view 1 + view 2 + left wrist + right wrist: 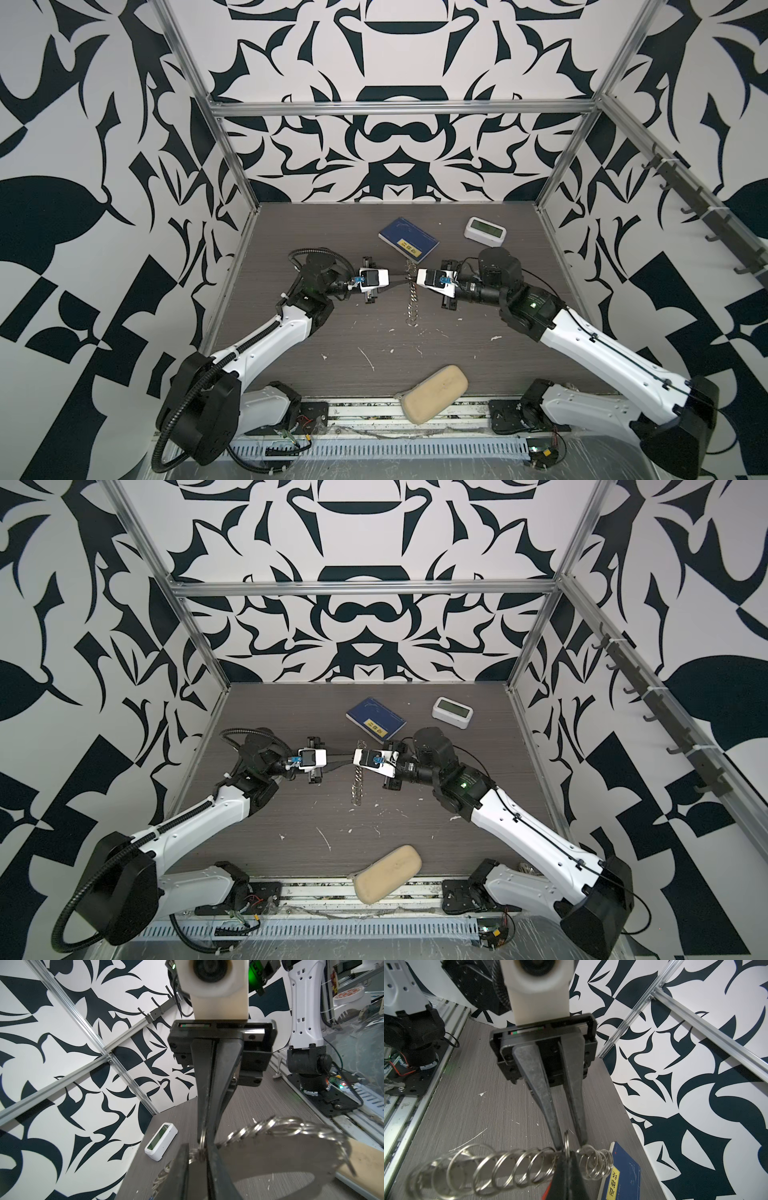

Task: Remove the keys from the keyring

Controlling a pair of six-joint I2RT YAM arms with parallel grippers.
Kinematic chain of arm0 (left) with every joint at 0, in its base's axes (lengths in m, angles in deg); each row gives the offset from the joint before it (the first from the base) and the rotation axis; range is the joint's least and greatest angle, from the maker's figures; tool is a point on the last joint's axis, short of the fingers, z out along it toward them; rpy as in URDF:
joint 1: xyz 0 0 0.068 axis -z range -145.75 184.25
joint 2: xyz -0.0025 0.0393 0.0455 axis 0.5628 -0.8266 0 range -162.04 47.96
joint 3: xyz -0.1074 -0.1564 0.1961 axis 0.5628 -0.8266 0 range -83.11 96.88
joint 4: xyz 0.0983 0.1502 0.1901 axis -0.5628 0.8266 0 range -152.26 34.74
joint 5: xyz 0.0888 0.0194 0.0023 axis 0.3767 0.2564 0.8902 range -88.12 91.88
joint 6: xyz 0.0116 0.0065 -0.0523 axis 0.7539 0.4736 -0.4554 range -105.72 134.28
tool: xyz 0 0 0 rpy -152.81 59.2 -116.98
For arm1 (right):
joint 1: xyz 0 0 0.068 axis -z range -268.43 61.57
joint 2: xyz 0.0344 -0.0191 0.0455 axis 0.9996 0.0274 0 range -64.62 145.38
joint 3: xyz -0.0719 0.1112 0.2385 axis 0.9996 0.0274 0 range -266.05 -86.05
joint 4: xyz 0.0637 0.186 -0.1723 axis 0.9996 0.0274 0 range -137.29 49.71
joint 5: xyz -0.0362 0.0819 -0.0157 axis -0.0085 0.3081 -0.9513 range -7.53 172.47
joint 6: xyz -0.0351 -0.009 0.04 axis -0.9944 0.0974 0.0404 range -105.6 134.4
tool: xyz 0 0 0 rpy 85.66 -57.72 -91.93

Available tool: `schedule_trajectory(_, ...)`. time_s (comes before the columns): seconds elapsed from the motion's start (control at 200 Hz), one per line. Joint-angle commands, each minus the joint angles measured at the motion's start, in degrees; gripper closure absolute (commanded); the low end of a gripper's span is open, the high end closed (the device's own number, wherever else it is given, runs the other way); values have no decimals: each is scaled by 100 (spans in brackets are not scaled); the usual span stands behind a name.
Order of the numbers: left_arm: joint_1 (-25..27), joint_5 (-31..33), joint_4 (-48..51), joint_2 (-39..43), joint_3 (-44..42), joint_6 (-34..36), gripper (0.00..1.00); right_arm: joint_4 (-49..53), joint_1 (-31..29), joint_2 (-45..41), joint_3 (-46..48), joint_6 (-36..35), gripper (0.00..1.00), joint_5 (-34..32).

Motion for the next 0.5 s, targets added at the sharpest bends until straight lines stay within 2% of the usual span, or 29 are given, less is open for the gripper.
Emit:
schedule_trajectory(0.0,-22,-167,-28,-40,230,-6,77,-203,-12,-37,-293,-72,100,-79)
schedule_trajectory(0.17,-23,-216,176,-50,314,33,82,-239,-12,-41,-313,-63,100,-42)
schedule_trajectory(0.495,-22,-77,1078,64,420,450,79,-283,-16,-131,-330,-65,100,-18)
